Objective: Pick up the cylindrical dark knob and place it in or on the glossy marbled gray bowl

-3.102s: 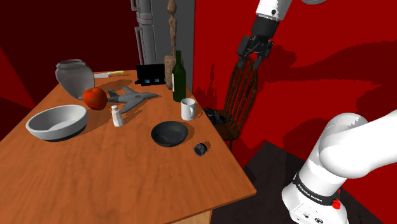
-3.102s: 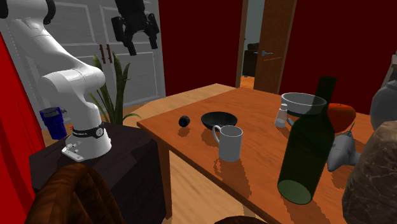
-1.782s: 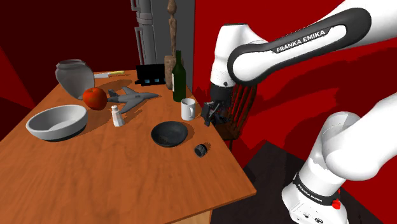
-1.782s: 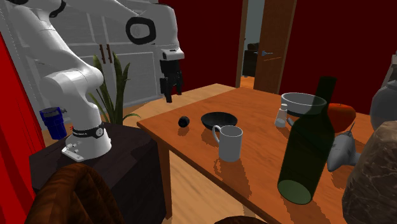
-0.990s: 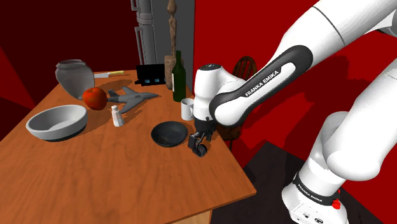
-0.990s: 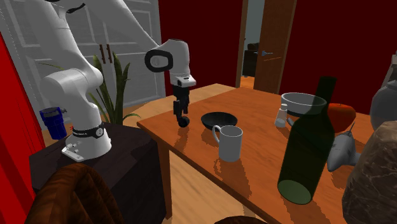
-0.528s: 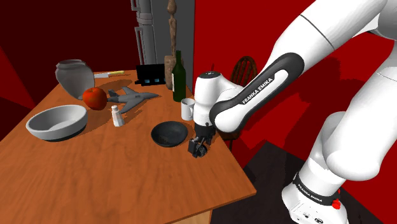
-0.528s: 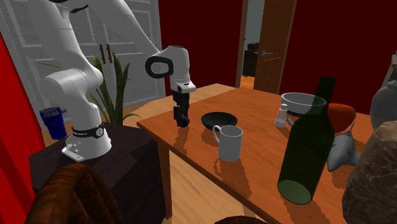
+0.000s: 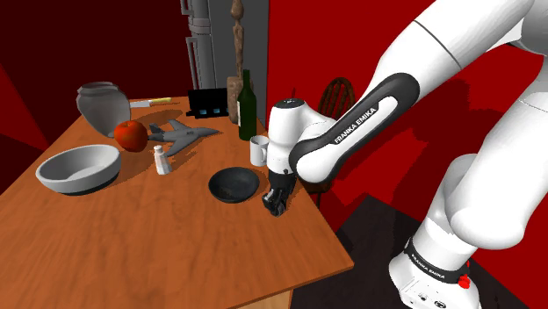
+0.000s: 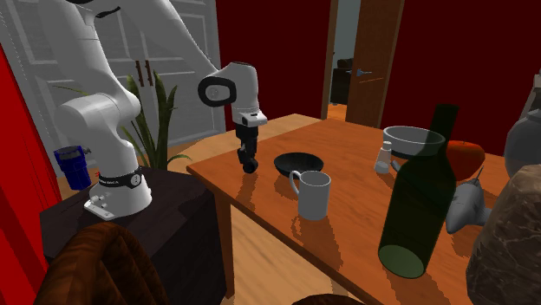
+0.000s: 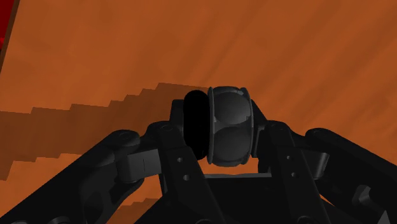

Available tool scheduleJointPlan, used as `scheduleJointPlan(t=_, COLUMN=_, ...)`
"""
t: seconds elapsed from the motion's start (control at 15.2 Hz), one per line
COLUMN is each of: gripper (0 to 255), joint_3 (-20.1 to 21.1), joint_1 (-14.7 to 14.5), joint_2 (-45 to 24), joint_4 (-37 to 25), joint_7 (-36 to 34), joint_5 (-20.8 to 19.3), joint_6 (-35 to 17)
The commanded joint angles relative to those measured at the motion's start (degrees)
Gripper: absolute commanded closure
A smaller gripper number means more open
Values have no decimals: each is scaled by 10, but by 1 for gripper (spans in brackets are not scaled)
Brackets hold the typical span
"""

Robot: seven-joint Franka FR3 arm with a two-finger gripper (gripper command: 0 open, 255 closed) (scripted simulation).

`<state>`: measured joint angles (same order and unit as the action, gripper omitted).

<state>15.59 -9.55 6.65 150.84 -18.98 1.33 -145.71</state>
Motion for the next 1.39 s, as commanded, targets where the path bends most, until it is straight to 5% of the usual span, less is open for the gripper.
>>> scheduleJointPlan(t=0.0, gripper=255, joint_3=0, joint_1=0, joint_2=0, joint_4=0, joint_7=0, joint_5=0, joint_6=0)
scheduleJointPlan(t=0.33, gripper=255, joint_3=0, joint_1=0, joint_2=0, joint_4=0, joint_7=0, joint_5=0, joint_6=0)
scheduleJointPlan(t=1.32, gripper=255, joint_3=-11, joint_1=-8, joint_2=98, joint_4=-41, joint_7=23, joint_5=28, joint_6=137)
